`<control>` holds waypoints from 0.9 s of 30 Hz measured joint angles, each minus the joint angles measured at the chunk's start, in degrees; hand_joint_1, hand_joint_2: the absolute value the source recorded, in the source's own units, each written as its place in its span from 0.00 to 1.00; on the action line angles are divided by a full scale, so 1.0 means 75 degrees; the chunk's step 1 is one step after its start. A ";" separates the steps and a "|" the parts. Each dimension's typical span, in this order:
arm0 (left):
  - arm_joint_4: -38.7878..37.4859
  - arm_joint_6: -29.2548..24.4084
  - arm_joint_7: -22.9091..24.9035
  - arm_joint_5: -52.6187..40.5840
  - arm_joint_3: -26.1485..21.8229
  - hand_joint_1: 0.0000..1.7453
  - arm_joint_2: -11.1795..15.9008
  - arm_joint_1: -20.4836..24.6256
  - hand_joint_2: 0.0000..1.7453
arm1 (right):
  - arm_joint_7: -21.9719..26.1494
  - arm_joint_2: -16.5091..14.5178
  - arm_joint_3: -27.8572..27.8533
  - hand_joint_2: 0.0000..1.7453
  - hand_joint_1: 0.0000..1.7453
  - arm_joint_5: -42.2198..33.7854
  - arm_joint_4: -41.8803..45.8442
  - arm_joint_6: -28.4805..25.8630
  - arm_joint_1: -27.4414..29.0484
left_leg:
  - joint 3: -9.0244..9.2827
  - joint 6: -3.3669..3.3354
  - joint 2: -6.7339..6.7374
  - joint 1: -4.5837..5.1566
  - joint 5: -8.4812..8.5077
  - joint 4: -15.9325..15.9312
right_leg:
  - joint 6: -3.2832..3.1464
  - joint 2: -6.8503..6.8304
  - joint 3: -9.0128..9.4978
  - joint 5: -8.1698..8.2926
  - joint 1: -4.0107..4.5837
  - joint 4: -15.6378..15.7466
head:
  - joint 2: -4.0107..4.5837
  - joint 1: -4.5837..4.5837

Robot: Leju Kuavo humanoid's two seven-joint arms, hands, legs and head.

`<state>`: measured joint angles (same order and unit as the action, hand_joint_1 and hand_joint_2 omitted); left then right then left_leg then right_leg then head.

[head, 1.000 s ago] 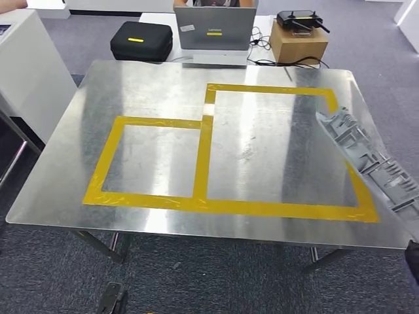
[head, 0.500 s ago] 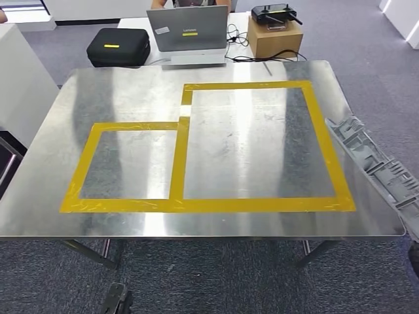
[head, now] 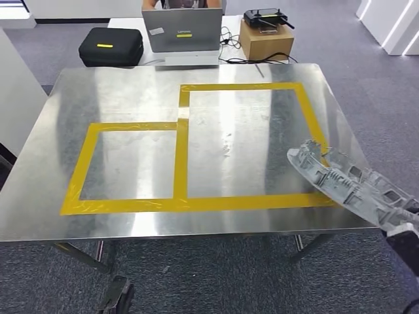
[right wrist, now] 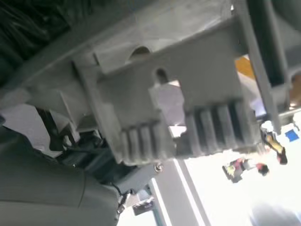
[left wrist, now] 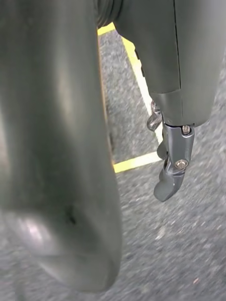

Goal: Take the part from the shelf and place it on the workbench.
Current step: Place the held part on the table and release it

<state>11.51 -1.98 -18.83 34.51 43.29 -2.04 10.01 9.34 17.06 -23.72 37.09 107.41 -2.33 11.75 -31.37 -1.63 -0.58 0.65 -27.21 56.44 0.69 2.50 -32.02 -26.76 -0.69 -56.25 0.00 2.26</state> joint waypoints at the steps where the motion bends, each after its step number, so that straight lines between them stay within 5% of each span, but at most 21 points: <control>1: 0.0010 0.0017 0.0037 -0.0047 0.0022 0.00 -0.0012 0.0041 0.00 | -0.0017 0.0299 0.0142 1.00 1.00 0.0088 -0.0418 0.0012 -0.0276 | -0.0008 -0.0031 -0.0008 0.0010 0.0017 0.0005 | 0.0035 -0.0016 0.0000 0.0021 -0.0009 0.0020 | 0.0000 -0.0001; 5: 0.0021 0.0031 0.0101 -0.0106 0.0099 0.00 -0.0015 0.0071 0.00 | -0.0216 0.1029 0.0613 1.00 1.00 0.0224 -0.1392 -0.0001 -0.0936 | -0.0044 -0.0090 -0.0033 0.0023 0.0050 0.0027 | 0.0176 -0.0052 0.0017 0.0084 -0.0024 0.0064 | 0.0000 -0.0003; 12: 0.0028 0.0113 0.0165 -0.0258 0.0114 0.00 -0.0021 0.0098 0.00 | -0.0637 0.1677 0.1479 1.00 1.00 0.0663 -0.2333 0.0253 -0.1653 | -0.0057 -0.0097 -0.0023 0.0027 0.0051 0.0032 | 0.0212 -0.0030 -0.0005 0.0099 -0.0027 0.0063 | 0.0000 -0.0009; 27: 0.0057 0.0272 0.0530 -0.0765 0.0118 0.00 -0.0143 0.0274 0.00 | -0.1018 0.1679 0.4770 1.00 1.00 0.2262 -0.4723 0.0568 -0.4337 | -0.0056 -0.0064 -0.0006 -0.0001 0.0081 0.0032 | 0.0200 -0.0009 -0.0034 0.0107 -0.0001 0.0023 | 0.0000 -0.0008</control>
<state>11.94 0.06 -14.85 28.77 44.17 -3.11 12.07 1.70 29.65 12.06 54.05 71.99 1.93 -20.78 -31.80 -2.11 -0.62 0.64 -26.60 56.68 2.19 2.43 -32.28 -25.96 -0.70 -56.08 0.00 2.20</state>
